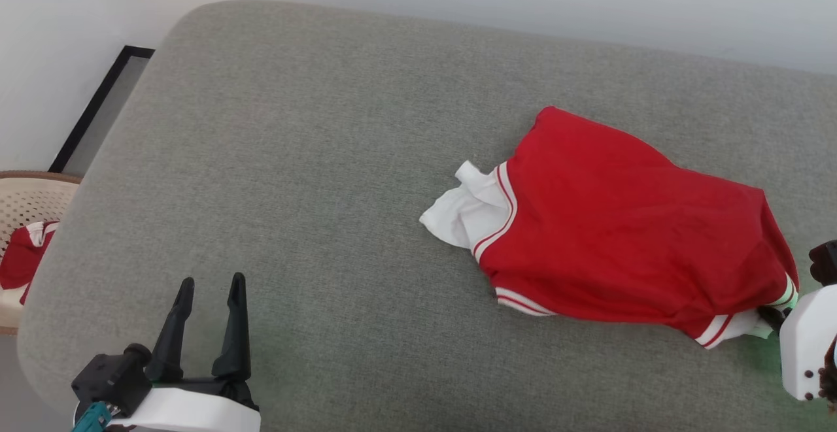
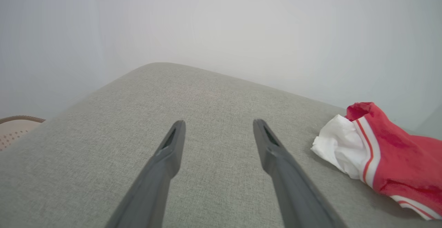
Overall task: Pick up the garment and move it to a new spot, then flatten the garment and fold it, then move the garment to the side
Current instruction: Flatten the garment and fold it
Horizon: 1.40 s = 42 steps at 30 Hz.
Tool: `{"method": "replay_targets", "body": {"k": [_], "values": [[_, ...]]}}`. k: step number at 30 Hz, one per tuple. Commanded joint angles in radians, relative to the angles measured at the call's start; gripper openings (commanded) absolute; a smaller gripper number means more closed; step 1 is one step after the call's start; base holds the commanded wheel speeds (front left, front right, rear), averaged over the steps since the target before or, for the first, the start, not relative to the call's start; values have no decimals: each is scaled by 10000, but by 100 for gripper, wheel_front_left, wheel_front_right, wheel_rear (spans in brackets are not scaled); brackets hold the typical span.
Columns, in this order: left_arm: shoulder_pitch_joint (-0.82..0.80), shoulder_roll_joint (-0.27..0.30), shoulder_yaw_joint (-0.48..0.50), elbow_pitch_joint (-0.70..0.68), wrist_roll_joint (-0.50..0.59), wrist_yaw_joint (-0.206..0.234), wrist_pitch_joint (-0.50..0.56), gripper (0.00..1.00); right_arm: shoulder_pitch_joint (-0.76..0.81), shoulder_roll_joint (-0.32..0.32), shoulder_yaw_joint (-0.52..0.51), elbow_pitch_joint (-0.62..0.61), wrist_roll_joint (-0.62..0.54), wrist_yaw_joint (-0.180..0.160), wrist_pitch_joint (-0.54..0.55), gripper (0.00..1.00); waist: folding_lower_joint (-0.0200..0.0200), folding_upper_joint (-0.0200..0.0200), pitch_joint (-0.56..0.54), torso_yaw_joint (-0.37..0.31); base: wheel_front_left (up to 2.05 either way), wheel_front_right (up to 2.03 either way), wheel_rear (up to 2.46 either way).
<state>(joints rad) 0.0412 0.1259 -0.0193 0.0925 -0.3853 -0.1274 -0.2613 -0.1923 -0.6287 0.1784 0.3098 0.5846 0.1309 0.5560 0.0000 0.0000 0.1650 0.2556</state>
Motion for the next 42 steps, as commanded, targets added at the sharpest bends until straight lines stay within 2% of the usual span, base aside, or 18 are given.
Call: {"method": "replay_targets", "body": {"k": [1, 2, 3, 5, 6, 7, 9, 16, 21, 23, 28, 36, 42], "values": [[-162, 78, -34, 42, -102, -18, -54, 100, 432, 330, -102, 170, -160, -3, -14, 0, 0, 0, 74, -98, 0, 0, 0], [-202, 105, -60, 59, -123, -18, -54, 100, 512, 532, -227, 247, -194, -3, -93, 0, 0, 0, 91, -136, 0, 0, 0], [-222, 140, -98, 80, -161, -18, -54, 100, 506, 625, -286, 291, -370, -1, -198, 23, 0, 0, 97, -175, 0, 0, 0], [-295, 252, -204, 163, -196, -18, -54, 100, 433, 907, -267, 379, -438, -1, -342, 42, 0, 0, 91, -253, 0, 0, 0], [-341, 307, -251, 194, -218, -18, -54, 100, 351, 963, -288, 441, -584, -1, -391, 82, 0, 0, 81, -303, 0, 0, 0], [-388, 384, -304, 224, -255, -18, -54, 100, 275, 1056, -318, 467, -611, -1, -408, 100, 0, 0, 65, -362, 0, 0, 0], [-417, 486, -370, 280, -281, -18, -54, 100, 214, 1170, -350, 470, -627, -3, -397, 100, 0, 0, 36, -429, 0, 0, 0], [-931, 1497, -1112, 348, -632, -19, 571, 100, -97, 1485, -837, -370, -961, -3, -548, 100, 0, 0, -133, -1085, 0, 0, 0], [-1520, 2265, -1717, 241, -1016, -19, 1699, 100, -21, 1878, -1318, -1187, -1398, -3, -964, 100, 0, 0, -208, -1716, 0, 0, 0], [-1933, 2730, -2101, 277, -1206, -19, 2523, 100, 91, 2227, -1528, -1807, -1827, -3, -1422, 100, 0, 0, -204, -2149, 0, 0, 0], [-2682, 3344, -2695, 531, -1511, -19, 3933, 100, 168, 2891, -1863, -2561, -2455, 0, -2493, 100, 0, 0, -72, -2895, 0, 0, 0], [-4005, 3977, -3851, 1173, -1822, -18, 6081, 100, 199, 3928, -2537, -2938, -3309, -3, -4266, 100, 0, 0, 348, -3872, 0, 0, 0], [-5280, 4046, -4566, 2021, -1997, -18, 7651, 100, 267, 4560, -2626, -3005, -3543, -3, -4758, 100, 0, 0, 875, -4310, 0, 0, 0]]}}
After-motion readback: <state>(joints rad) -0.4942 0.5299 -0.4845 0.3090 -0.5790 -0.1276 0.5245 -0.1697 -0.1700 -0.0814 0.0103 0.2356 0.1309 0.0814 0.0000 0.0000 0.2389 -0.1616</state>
